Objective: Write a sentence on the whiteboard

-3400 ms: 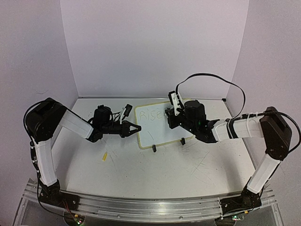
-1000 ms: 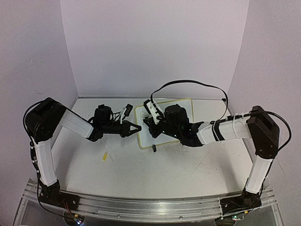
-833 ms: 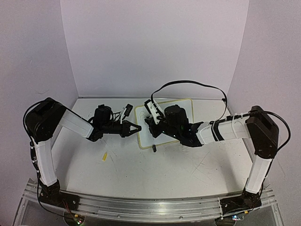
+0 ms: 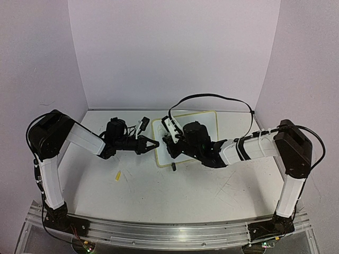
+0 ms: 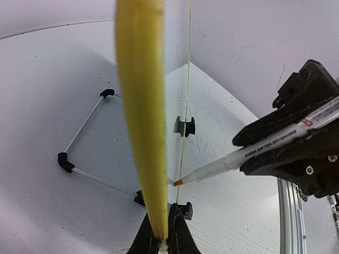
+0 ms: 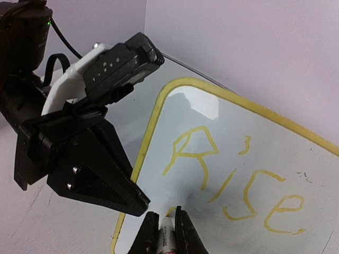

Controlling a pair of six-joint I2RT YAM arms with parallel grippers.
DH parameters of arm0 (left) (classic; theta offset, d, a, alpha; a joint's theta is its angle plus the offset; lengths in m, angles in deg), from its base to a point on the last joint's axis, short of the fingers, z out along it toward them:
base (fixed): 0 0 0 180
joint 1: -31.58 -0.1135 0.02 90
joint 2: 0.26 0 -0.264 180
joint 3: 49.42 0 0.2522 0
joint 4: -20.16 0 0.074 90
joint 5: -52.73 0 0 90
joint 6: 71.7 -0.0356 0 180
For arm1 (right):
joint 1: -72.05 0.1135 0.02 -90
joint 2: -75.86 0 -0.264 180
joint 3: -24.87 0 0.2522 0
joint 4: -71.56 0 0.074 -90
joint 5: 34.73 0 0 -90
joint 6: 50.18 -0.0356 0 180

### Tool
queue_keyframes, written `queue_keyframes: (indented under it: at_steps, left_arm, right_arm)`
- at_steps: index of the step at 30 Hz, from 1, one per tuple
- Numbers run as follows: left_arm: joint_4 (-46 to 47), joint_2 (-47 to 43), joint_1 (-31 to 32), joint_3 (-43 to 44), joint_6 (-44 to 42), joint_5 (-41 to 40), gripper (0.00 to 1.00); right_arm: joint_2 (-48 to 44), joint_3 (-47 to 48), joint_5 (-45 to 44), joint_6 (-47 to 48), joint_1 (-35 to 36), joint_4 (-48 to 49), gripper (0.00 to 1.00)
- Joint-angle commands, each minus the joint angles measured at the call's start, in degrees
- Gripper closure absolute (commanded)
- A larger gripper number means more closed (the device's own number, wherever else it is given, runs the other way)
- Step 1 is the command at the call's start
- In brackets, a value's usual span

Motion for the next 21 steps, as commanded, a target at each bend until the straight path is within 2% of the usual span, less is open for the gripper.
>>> queue_keyframes:
  at_steps: [1, 15, 21]
  left_arm:
    - [-5.7, 0.3, -0.6, 0.8, -4.1, -7.9, 1.0]
    - [-5.7, 0.3, -0.7, 0.8, -4.1, -7.7, 1.0]
    - [-5.8, 0.1, -0.7, 0.4, -4.2, -7.9, 1.0]
  right_arm:
    - [1.0, -1.3, -0.8, -2.0, 0.9, 1.0, 1.0]
    - [2.5, -2.6, -3.5, -2.8, 1.5, 2.3, 1.0]
    - [-1.8, -3.3, -2.9, -3.5, 1.4, 3.5, 1.0]
